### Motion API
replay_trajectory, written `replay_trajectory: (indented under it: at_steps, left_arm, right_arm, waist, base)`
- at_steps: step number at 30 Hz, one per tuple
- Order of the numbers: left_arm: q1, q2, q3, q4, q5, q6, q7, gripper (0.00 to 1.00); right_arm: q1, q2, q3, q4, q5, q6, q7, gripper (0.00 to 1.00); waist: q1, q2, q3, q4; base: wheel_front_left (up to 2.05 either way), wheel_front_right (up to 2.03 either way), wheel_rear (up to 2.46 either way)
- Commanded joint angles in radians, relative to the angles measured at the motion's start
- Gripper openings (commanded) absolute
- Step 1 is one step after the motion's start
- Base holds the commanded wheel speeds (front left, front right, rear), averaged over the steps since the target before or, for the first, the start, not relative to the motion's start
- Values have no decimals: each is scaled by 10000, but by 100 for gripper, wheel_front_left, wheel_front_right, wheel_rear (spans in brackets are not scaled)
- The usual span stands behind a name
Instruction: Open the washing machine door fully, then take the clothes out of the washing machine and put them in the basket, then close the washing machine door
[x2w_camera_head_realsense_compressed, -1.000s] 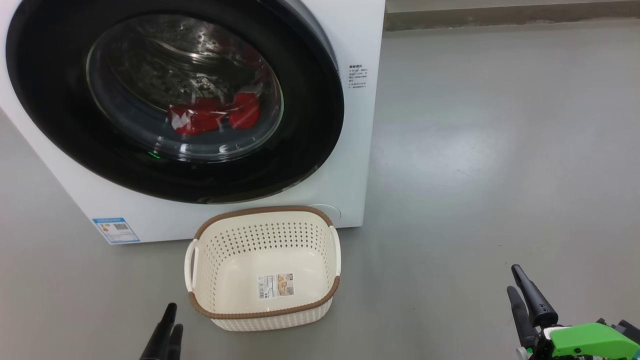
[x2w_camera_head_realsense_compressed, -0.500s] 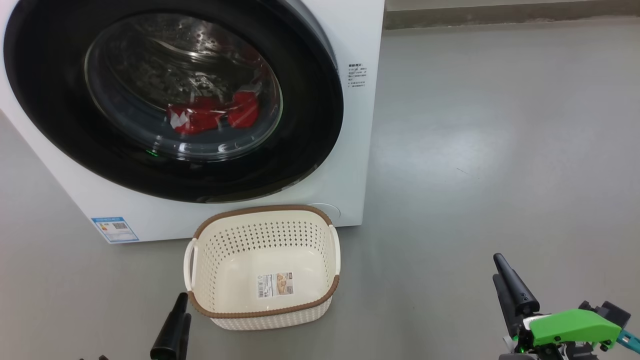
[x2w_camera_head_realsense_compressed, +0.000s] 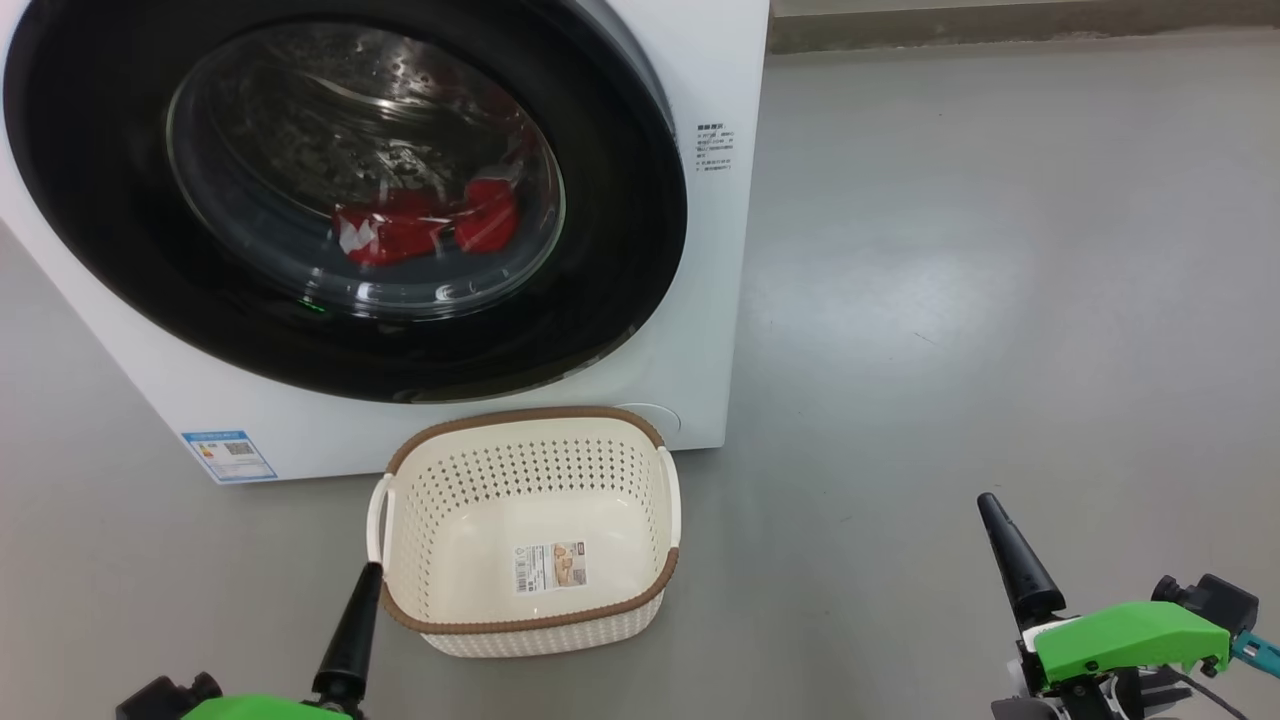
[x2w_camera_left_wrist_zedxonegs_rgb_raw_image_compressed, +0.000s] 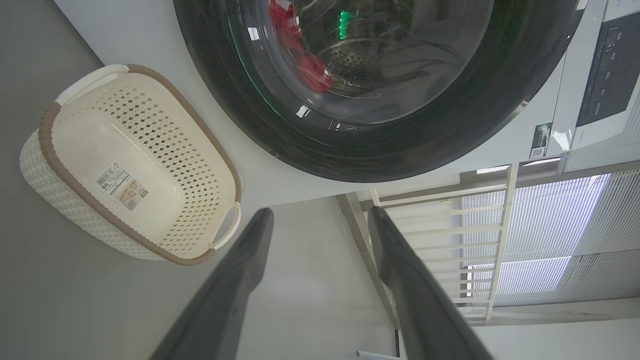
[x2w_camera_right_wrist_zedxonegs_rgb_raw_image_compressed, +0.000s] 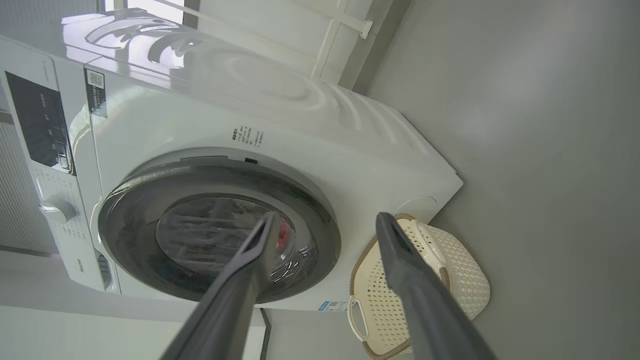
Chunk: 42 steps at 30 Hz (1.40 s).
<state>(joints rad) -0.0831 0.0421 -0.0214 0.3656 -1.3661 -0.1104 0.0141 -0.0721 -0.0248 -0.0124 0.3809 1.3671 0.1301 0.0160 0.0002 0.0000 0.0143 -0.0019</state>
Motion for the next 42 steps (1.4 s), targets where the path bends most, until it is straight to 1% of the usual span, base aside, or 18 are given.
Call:
replay_trajectory:
  at_steps: [1,12,18,19,24,32,42]
  left_arm:
    - [-546,145,57,-251,363,65,-111,100]
    - [-801,173,-109,-238,2067,248,-437,100]
    - [-915,194,-149,-288,3040,390,-615,100]
    - [-915,194,-149,-288,3040,390,-615,100]
    - [-992,184,-182,-313,3764,471,-762,100]
    - [-1201,200,-295,-202,4861,506,-998,100]
    - [-1592,182,-336,-93,6044,507,-1294,100]
  right_arm:
    - [-654,-66,132,-206,-381,2,-148,100]
    - [-884,-43,144,-206,-2451,2,-472,100]
    - [-1001,-57,343,-236,-3201,3,-648,100]
    - [-1001,-57,343,-236,-3201,3,-648,100]
    - [-1124,-70,545,-167,-3697,3,-795,100]
    - [-1465,-92,857,99,-4602,3,-1029,100]
    - [-1840,-119,1022,52,-5690,4,-1323,100]
  waist:
    - [-1,0,-2,-2]
    - [-1,0,-28,-32]
    - [-1,0,-48,-70]
    - [-1,0,-48,-70]
    - [-1,0,-52,-91]
    - [-1,0,18,-98]
    - [-1,0,161,-71]
  base:
    - [0,0,0]
    - [0,0,0]
    - [0,0,0]
    - [0,0,0]
    - [0,0,0]
    - [0,0,0]
    - [0,0,0]
